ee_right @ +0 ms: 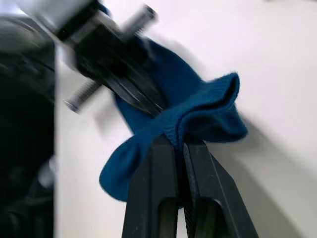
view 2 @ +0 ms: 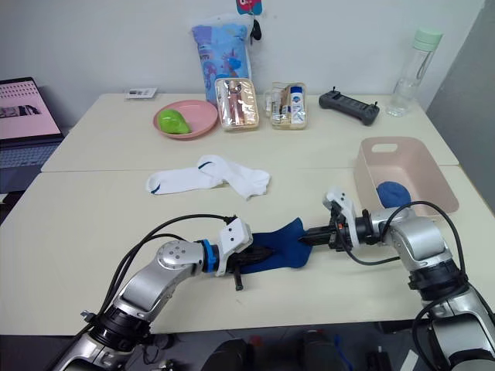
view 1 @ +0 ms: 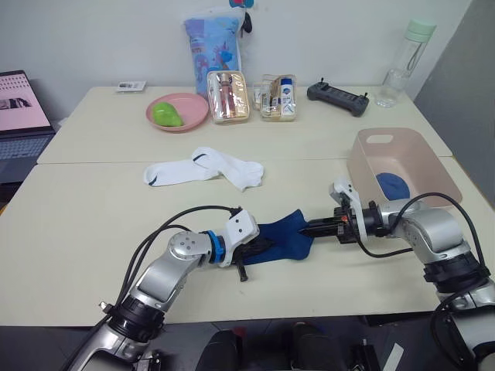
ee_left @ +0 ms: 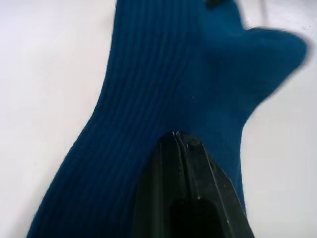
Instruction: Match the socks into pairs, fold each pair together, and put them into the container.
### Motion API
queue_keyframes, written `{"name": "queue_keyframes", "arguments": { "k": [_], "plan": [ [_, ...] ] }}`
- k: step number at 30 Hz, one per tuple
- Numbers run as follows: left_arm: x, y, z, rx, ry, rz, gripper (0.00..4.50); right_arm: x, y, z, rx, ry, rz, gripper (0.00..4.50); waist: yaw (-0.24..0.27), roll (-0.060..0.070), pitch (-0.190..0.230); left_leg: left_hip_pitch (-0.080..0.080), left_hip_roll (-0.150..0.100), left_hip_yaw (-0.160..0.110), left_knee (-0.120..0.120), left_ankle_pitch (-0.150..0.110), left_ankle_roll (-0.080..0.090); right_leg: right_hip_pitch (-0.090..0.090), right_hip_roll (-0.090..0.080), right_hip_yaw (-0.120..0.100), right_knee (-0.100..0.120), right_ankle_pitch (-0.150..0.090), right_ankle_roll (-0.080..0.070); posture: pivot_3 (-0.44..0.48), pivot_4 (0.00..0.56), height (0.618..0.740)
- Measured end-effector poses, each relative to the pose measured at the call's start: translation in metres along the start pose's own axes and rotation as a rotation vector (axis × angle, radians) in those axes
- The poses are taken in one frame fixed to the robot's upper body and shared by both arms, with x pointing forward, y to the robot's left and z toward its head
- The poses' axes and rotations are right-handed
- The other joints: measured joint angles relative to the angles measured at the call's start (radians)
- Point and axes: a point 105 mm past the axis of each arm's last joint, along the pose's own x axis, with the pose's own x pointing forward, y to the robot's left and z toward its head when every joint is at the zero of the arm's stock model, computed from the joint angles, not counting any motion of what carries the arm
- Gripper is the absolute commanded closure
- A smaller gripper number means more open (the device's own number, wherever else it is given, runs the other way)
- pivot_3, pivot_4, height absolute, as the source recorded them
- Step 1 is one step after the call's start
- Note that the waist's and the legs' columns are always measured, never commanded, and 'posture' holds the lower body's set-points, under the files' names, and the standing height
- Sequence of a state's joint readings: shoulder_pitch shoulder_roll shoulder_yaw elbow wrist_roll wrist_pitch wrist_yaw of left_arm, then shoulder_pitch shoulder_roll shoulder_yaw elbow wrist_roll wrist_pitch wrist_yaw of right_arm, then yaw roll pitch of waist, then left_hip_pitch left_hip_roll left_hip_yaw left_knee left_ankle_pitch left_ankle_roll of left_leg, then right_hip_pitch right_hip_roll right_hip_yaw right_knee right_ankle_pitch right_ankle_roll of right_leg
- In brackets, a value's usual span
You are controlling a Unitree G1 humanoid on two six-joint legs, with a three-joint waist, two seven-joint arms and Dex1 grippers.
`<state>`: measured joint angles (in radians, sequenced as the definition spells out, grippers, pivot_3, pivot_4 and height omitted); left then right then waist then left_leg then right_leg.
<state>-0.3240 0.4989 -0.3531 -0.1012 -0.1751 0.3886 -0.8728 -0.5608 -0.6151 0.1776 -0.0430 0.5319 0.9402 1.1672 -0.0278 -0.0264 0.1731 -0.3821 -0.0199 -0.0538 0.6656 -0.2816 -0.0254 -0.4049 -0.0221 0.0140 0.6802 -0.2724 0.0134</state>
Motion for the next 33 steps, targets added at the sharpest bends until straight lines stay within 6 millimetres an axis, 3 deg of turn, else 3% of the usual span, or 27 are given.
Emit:
{"name": "queue_keyframes", "arguments": {
  "k": [8,15,19,21,25,28,33],
  "plan": [
    [-0.009,-0.001,-0.003,-0.059,0.003,0.007,4.5,0.035,0.017,0.016,0.11,-0.102,0.115,4.49,-0.002,0.0,0.0,0.0,0.0,0.0,0.0,0.0,0.0,0.0,0.0,0.0,0.0,0.0,0.0,0.0,0.15,0.74],
    [-0.057,0.003,-0.004,-0.188,0.008,0.069,4.5,0.055,0.015,0.022,0.135,-0.14,0.121,4.49,-0.002,0.0,0.0,0.0,0.001,0.0,-0.001,0.0,0.0,-0.001,0.0,0.0,0.0,0.0,0.0,0.0,0.15,0.74],
    [-0.105,0.011,0.004,-0.196,0.027,0.138,4.5,0.076,0.02,0.019,0.133,-0.117,0.153,4.49,-0.005,0.0,0.001,0.0,0.001,0.0,-0.001,0.0,0.0,-0.002,0.0,-0.001,0.0,0.0,0.0,0.0,0.15,0.74],
    [-0.119,0.013,0.004,-0.186,0.045,0.163,4.5,0.086,0.021,0.014,0.129,-0.095,0.161,4.49,-0.004,0.0,0.001,0.0,0.001,0.0,-0.001,0.0,0.0,-0.002,0.0,0.0,0.0,0.0,0.0,0.0,0.15,0.74],
    [-0.126,0.011,0.001,-0.208,0.04,0.179,4.5,0.103,0.018,0.004,0.12,-0.048,0.14,4.49,0.0,0.0,0.001,0.0,0.0,0.0,-0.001,0.0,0.0,-0.001,0.0,-0.001,0.0,0.0,0.0,0.0,0.15,0.74],
    [-0.125,0.013,0.008,-0.195,0.017,0.193,4.5,0.114,0.009,-0.001,0.104,-0.028,0.083,3.7,0.0,0.0,0.001,0.0,0.0,0.0,-0.001,0.0,0.0,-0.001,0.0,0.0,0.0,0.0,0.0,0.0,0.15,0.74],
    [-0.123,0.014,0.02,-0.173,-0.016,0.181,4.5,0.111,0.012,-0.001,0.106,-0.02,0.101,2.02,-0.001,0.0,0.001,0.0,0.0,0.0,-0.001,0.0,0.0,-0.002,0.0,0.0,0.0,0.0,0.0,0.0,0.15,0.74]
  ]
}}
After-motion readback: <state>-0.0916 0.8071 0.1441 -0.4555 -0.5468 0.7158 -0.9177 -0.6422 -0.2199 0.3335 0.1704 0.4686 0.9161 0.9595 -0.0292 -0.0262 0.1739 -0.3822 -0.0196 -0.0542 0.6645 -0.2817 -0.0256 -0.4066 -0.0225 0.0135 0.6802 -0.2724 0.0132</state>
